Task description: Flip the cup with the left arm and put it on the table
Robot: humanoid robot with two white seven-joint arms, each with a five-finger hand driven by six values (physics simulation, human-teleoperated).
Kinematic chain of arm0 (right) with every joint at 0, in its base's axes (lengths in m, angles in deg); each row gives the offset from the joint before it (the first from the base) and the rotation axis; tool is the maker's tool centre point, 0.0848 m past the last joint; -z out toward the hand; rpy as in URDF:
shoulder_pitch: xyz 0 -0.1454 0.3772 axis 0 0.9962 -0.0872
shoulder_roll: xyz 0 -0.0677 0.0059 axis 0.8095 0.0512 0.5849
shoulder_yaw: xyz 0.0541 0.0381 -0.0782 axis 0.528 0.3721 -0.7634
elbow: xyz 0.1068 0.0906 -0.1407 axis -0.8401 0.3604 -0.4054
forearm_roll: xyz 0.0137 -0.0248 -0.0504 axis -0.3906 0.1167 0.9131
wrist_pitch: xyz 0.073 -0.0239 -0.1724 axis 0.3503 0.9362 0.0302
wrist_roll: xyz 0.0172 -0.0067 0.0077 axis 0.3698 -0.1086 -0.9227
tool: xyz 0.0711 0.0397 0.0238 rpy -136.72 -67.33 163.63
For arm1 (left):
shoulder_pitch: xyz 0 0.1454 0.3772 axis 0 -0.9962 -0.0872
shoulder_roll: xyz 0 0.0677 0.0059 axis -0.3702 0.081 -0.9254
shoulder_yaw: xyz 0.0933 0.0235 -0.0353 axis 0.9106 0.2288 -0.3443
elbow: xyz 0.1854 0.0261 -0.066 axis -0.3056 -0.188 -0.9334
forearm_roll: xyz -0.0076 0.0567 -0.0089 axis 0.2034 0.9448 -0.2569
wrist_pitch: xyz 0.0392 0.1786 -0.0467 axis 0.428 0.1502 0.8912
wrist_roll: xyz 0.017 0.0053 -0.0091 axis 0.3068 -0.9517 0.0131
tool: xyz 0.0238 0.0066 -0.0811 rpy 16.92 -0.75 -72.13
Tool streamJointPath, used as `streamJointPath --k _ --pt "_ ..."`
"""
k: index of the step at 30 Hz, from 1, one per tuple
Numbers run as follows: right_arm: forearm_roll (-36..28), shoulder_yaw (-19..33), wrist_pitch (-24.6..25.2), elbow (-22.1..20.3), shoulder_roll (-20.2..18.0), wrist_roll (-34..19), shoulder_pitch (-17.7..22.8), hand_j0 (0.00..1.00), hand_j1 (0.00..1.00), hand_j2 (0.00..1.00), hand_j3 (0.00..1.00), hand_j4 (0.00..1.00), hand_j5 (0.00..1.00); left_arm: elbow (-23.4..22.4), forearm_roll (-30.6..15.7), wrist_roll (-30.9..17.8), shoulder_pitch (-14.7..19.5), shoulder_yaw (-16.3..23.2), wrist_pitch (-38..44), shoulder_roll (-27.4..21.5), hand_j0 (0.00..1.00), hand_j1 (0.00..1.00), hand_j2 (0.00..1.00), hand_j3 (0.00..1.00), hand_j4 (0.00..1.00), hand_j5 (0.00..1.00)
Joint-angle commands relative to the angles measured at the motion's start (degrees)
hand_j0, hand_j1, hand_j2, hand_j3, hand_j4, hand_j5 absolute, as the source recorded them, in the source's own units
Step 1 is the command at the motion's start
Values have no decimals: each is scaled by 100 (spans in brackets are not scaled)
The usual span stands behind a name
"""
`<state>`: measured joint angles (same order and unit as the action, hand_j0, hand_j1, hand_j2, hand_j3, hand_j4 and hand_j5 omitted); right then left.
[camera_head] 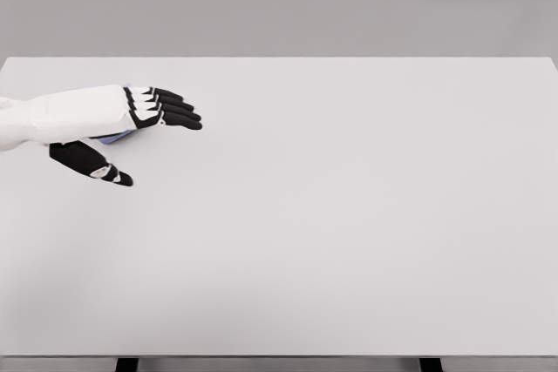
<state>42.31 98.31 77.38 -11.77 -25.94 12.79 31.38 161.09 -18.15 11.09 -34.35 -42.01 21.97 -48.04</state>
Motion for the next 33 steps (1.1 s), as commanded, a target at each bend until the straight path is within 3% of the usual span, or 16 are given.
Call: streamJointPath --k 1,15,18,20,22,23,24,25,27,29,33 --pt "4 -66 -29 -3 1 -3 0 100 100 100 100 100 100 4 -39 3 0 9 17 -58 100 100 100 100 100 100" --pt "4 -83 24 5 1 -3 -18 100 100 100 100 100 100 65 -30 3 -70 44 17 13 100 100 100 100 100 100" --pt "4 -83 24 5 1 -3 -18 100 100 100 100 100 100 65 -13 3 -184 -254 17 347 100 100 100 100 100 100" --pt "4 -83 24 5 1 -3 -18 100 100 100 100 100 100 65 -48 953 -299 -281 168 355 100 100 100 100 100 100" --pt "4 -83 24 5 1 -3 -18 100 100 100 100 100 100 65 -635 1832 -483 -115 1099 496 100 100 100 100 100 100" --pt "4 -83 24 5 1 -3 -18 100 100 100 100 100 100 65 -1189 2105 -466 237 1565 461 100 100 100 100 100 100" --pt "4 -83 24 5 1 -3 -18 100 100 100 100 100 100 65 -1559 2140 -396 334 1829 330 100 100 100 100 100 100" --pt "4 -83 24 5 1 -3 -18 100 100 100 100 100 100 65 -1665 2158 -369 378 2066 250 97 97 97 97 97 97" --pt "4 -83 24 5 1 -3 -18 100 100 100 100 100 100 65 -1796 2447 -237 606 2620 119 99 99 99 99 99 99" --pt "4 -83 24 5 1 -3 -18 100 100 100 100 100 100 56 -1814 3089 -176 1063 2963 -66 100 100 100 100 100 100" --pt "4 -83 24 5 1 -3 -18 100 100 100 100 100 100 65 -1155 2914 -97 1195 3666 -295 100 100 100 100 100 100"
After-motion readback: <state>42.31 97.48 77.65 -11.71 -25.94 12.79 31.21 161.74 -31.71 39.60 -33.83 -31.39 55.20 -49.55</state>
